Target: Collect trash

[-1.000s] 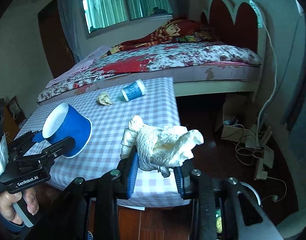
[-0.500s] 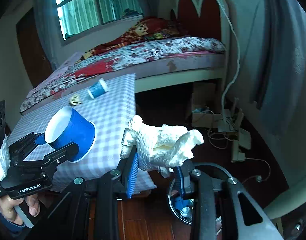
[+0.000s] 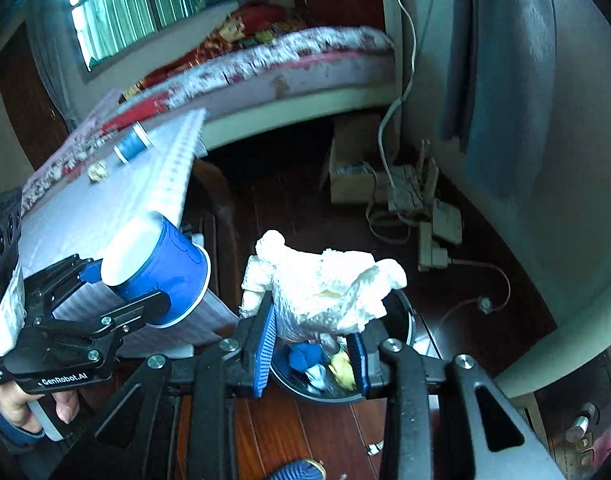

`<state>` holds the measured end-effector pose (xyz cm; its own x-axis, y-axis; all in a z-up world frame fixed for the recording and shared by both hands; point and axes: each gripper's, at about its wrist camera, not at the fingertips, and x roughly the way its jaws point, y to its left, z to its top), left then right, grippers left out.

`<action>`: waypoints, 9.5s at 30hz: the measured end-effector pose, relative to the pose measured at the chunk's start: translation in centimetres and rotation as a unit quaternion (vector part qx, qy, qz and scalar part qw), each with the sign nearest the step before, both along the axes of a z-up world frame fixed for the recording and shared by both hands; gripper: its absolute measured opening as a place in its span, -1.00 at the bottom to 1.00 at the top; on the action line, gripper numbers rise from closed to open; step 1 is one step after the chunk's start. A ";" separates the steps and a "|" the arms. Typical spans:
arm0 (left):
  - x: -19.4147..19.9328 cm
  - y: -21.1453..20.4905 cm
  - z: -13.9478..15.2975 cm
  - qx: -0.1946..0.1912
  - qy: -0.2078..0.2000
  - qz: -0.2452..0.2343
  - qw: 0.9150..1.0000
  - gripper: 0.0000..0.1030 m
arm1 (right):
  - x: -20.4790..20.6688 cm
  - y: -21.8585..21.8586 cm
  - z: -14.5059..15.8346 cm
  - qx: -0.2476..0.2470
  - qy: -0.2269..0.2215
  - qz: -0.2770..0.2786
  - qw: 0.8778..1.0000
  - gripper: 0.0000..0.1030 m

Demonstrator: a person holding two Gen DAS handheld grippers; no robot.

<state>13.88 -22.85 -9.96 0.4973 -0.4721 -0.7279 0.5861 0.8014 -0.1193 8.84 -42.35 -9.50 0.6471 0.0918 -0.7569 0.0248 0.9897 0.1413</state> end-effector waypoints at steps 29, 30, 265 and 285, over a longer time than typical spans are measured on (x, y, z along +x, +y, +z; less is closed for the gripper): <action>6.4 -5.0 -12.2 0.044 0.145 -0.036 0.988 0.84 | 7.2 -2.1 -15.5 -0.056 0.153 0.055 0.985 0.40; 6.6 -4.9 -12.4 0.042 0.149 -0.032 0.988 0.87 | 7.1 -2.5 -15.8 -0.060 0.158 0.052 0.984 0.66; 3.7 -4.5 -8.3 0.051 0.101 -0.080 0.990 -0.66 | 5.4 -0.7 -9.9 -0.070 0.087 0.078 0.991 0.74; 4.7 -5.0 -12.2 0.087 0.090 -0.029 0.992 0.89 | 7.3 -2.4 -16.3 -0.145 0.144 0.093 0.974 0.98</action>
<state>18.59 -27.83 -22.16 0.3274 -0.3558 -0.8753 0.6135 0.7846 -0.0895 16.18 -44.79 -25.78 0.3961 -0.0566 -0.9165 -0.1621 0.9781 -0.1304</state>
